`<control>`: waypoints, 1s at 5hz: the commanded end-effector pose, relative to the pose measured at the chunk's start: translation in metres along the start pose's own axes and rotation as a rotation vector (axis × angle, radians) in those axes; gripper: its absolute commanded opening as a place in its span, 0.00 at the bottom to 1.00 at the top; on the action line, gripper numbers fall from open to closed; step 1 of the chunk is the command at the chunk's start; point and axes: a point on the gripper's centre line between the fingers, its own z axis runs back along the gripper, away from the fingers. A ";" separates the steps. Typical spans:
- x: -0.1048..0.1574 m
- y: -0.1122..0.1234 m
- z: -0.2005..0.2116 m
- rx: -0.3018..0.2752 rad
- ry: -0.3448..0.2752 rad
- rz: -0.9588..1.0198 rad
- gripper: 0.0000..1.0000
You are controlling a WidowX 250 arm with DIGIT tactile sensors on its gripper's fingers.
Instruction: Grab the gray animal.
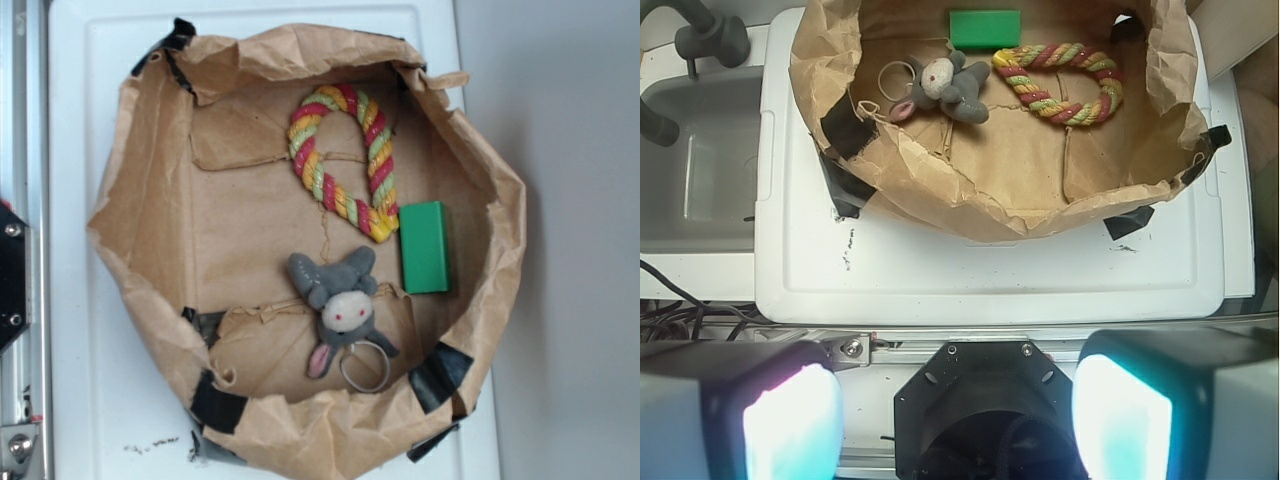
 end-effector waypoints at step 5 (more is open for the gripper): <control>0.122 0.009 -0.040 -0.170 0.023 -0.294 1.00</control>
